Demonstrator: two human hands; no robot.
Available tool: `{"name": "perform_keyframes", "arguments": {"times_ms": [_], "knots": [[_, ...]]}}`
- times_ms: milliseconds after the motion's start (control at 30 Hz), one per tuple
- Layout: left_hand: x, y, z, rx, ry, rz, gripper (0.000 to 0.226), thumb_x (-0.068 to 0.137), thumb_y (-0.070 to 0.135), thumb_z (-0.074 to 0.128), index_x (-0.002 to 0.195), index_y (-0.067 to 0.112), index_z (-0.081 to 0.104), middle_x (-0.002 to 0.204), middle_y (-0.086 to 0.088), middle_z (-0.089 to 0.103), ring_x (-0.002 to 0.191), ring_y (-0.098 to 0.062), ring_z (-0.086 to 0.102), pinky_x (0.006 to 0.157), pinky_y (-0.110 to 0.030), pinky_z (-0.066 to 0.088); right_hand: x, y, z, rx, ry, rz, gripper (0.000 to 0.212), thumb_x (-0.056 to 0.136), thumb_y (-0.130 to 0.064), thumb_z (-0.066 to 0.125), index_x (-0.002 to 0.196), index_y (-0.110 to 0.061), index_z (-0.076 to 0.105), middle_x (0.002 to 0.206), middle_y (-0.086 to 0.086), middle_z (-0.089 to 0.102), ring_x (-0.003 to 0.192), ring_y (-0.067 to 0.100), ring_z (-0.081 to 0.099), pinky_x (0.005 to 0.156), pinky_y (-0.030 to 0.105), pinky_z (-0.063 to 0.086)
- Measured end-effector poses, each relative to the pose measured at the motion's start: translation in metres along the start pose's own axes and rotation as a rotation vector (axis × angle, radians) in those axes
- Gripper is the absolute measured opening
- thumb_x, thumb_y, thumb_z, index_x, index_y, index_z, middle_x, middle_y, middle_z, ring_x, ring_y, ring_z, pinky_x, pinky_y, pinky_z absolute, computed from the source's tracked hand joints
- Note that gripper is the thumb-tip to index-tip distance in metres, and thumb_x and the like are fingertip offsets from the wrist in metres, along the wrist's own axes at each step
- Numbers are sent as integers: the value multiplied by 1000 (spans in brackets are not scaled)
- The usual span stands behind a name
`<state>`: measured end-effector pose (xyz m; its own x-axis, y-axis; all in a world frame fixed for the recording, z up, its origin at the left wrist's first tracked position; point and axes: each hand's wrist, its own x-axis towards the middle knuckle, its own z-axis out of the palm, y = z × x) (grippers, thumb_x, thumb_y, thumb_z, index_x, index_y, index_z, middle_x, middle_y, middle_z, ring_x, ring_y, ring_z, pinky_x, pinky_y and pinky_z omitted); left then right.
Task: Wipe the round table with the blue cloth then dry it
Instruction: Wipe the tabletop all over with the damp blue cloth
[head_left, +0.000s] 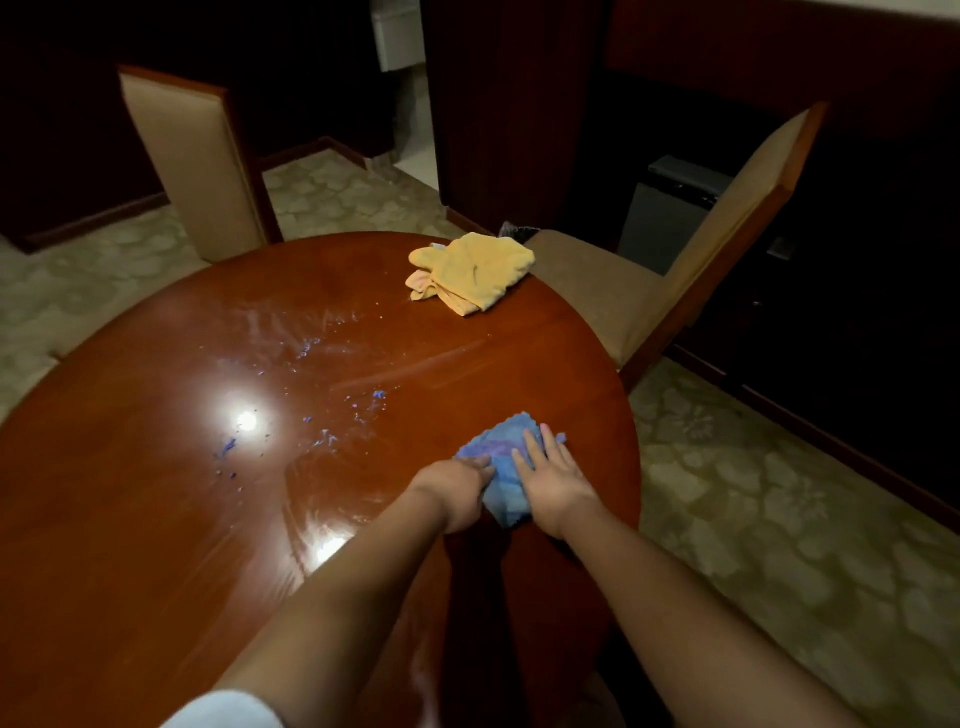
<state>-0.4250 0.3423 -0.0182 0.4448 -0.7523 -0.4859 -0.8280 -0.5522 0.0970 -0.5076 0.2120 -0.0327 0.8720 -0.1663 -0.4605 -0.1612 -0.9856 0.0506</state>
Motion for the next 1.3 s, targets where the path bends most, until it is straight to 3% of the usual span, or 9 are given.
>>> {"name": "perform_keyframes", "arguments": {"times_ms": [133, 267, 467, 733, 833, 967, 1167, 1233, 1300], "knots": [[5, -6, -7, -23, -50, 38, 58, 95, 12, 39, 151, 10, 22, 159, -8, 13, 145, -20, 20, 116, -33, 22, 0, -9, 3, 279, 98, -22, 68, 97, -15, 44, 153, -10, 6, 160, 9, -7, 147, 25, -9, 117, 33, 4], [12, -10, -11, -36, -56, 68, 58, 94, 6, 40, 150, 9, 23, 159, -9, 13, 145, -20, 18, 116, -34, 20, 13, -12, 10, 412, 113, 45, 65, 102, -32, 32, 152, -7, 0, 160, 12, -7, 147, 23, -9, 117, 30, -2], [42, -12, -28, -54, 11, 62, 62, 93, 4, 42, 151, 17, 23, 159, 0, 13, 145, -15, 16, 117, -35, 16, 42, 10, -11, 414, 48, 127, 82, 96, -42, 38, 151, -6, -12, 157, 13, -21, 145, 24, -19, 118, 36, -4], [98, -25, -47, -76, 117, -39, 55, 97, 12, 40, 150, 19, 25, 158, 4, 17, 144, -18, 22, 115, -31, 24, 117, 59, -29, 426, 28, 60, 68, 101, -43, 23, 151, -10, -10, 158, 7, -21, 144, 18, -22, 119, 37, -5], [114, -39, -50, -218, 166, -106, 52, 94, 16, 45, 145, 20, 38, 152, 5, 32, 132, -23, 43, 102, -32, 41, 153, 63, -42, 387, 69, 23, 64, 102, -45, 15, 152, -12, -8, 158, 5, -19, 144, 17, -20, 119, 35, -7], [118, -64, -48, -287, 281, -211, 38, 88, 22, 52, 125, 24, 59, 134, 4, 56, 117, -22, 55, 88, -29, 45, 192, 57, -56, 239, 168, -162, 63, 103, -42, 20, 153, -11, -3, 160, 4, -12, 146, 17, -15, 116, 32, -7], [103, -76, -41, -213, 331, -203, 28, 72, 24, 42, 75, 13, 67, 84, -5, 69, 85, -29, 63, 66, -33, 53, 208, 50, -64, 71, 243, -461, 65, 100, -45, 21, 153, -11, 7, 160, 3, -1, 148, 17, -2, 117, 32, 0], [104, -69, -37, -174, 323, -145, 18, 71, 18, 50, 69, 12, 67, 77, -5, 68, 78, -30, 63, 60, -34, 54, 196, 61, -56, 46, 255, -502, 65, 95, -44, 24, 149, -8, 28, 157, 6, 19, 145, 20, 19, 117, 33, 12], [111, -56, -37, -149, 336, -77, 11, 72, 13, 58, 71, 11, 69, 78, -6, 69, 76, -29, 64, 58, -34, 55, 183, 77, -45, 49, 232, -470, 62, 89, -42, 30, 133, -5, 55, 141, 9, 50, 130, 22, 48, 112, 31, 27]]}}
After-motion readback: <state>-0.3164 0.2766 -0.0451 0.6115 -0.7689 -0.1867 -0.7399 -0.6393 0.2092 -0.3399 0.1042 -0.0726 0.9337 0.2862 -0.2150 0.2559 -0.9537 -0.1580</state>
